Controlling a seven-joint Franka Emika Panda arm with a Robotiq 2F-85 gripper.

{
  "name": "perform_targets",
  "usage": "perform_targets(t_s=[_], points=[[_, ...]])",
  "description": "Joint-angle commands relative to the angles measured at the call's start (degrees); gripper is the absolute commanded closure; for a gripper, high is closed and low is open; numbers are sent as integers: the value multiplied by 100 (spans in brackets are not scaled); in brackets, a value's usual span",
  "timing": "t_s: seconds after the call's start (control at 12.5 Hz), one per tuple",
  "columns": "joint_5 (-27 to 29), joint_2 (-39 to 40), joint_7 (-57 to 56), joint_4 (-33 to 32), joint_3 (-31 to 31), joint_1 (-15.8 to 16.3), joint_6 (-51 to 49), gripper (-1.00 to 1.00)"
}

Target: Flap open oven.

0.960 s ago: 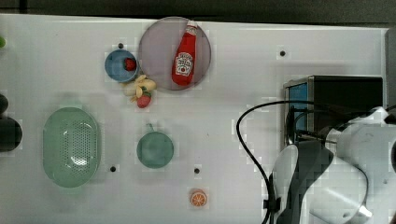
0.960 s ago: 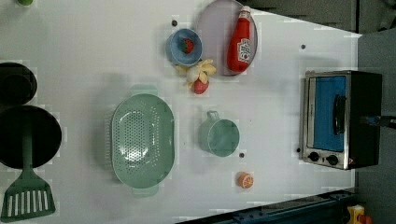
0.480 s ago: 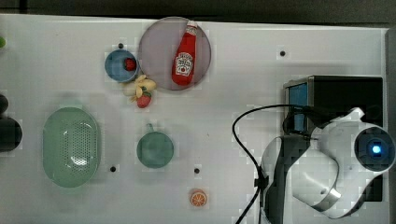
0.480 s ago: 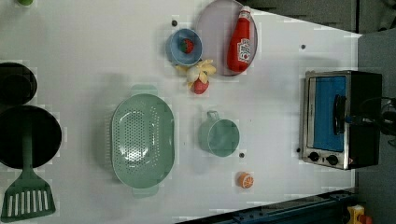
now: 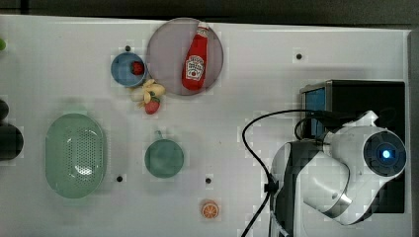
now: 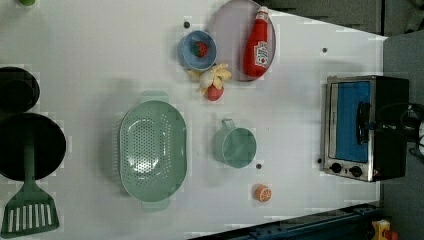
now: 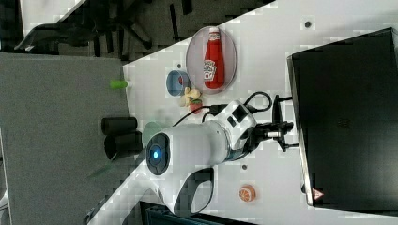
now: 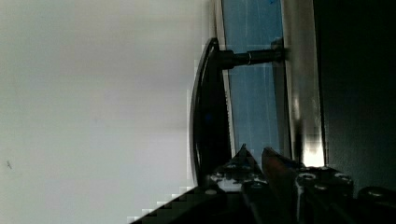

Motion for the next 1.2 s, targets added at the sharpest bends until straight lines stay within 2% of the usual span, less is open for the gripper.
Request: perform_targets(t_s=[0.08, 0.48, 0.8, 1.2], points=[[-459, 65, 40, -48, 108, 194, 152, 65], [-1911, 66, 1671, -193, 187, 576, 146, 65], [-2394, 90, 2496, -423, 443, 791, 147, 65], [-3354, 524, 4075, -479, 859, 1022, 123, 65]])
